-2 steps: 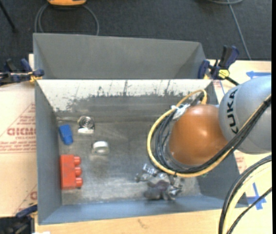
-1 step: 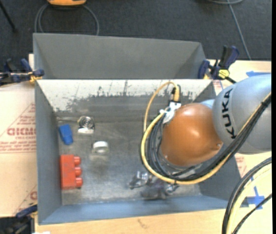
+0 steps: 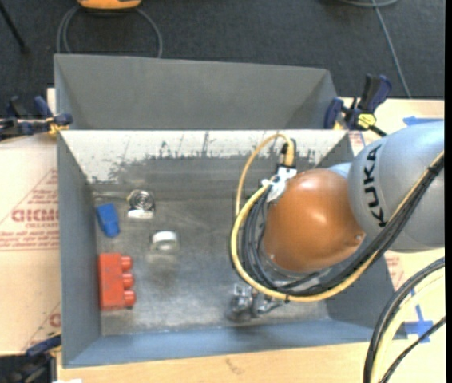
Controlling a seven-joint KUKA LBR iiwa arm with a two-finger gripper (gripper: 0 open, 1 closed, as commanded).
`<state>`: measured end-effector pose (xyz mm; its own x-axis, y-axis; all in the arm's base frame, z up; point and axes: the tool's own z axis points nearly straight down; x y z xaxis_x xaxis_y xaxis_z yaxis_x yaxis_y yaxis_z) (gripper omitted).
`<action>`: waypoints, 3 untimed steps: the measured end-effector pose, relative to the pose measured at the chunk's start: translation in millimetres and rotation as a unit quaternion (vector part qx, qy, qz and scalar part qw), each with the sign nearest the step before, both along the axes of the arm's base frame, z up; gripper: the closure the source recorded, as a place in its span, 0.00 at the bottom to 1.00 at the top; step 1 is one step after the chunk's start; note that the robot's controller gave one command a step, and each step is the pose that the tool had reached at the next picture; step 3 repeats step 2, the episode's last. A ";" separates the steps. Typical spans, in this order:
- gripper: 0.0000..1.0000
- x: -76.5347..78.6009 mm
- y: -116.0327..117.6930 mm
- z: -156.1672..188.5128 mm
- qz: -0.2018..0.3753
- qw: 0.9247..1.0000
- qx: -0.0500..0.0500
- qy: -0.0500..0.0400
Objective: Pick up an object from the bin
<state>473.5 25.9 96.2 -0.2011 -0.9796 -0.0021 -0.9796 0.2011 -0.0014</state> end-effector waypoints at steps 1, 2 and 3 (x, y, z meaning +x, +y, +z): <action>1.00 2.7 -3.5 -21.8 0.001 1.000 0.000 0.000; 1.00 9.9 -10.5 -22.2 0.024 1.000 0.002 0.003; 1.00 9.9 -10.5 -22.2 0.024 1.000 0.002 0.003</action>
Offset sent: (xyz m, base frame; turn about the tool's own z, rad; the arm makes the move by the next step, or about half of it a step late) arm 0.0004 -0.0052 -0.0262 -0.0061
